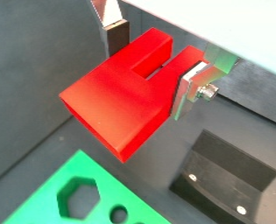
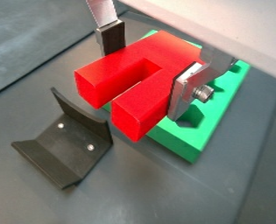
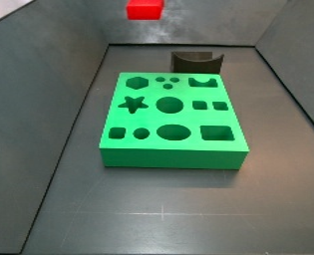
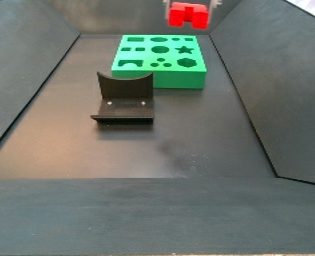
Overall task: Pick up the double-square object. Move up. Place the double-square object on the fixture. Regrasp the double-square object. Move to above the board. Insert the double-square object.
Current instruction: Place the double-square object on the fixture.
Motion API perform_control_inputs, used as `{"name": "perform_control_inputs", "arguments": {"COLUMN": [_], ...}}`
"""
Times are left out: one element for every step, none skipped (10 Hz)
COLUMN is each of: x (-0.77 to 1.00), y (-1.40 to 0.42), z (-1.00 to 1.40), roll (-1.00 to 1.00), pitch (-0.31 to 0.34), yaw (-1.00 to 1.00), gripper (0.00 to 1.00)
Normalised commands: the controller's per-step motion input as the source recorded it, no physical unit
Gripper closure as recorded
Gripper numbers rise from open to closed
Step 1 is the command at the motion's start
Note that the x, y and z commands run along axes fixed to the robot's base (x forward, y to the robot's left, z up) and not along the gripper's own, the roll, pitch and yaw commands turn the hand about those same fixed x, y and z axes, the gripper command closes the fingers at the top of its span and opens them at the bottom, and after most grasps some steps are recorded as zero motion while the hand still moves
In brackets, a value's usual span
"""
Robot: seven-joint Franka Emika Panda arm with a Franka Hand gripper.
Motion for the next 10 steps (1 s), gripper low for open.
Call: {"name": "perform_control_inputs", "arguments": {"x": [0.88,0.80,0.66,0.55,1.00,1.00,1.00,1.00,1.00,0.97], "y": [-0.09,-0.06,-0.04,-0.03,0.77,0.82,0.78,0.68,0.57,0.39], "z": [-0.04,-0.04,-0.04,-0.03,-0.06,-0.06,-0.04,-0.02,-0.02,-0.02], "roll": [0.06,0.07,0.09,0.10,-1.00,-1.00,-1.00,-1.00,-1.00,-1.00], "pitch": [-0.020,-0.013,0.004,0.017,0.201,0.213,0.220,0.247,0.264,0.283], "yaw": [0.17,0.13,0.08,0.06,0.27,0.25,0.21,0.17,0.15,0.10], "gripper": [1.00,1.00,1.00,1.00,1.00,1.00,1.00,1.00,1.00,1.00]}}
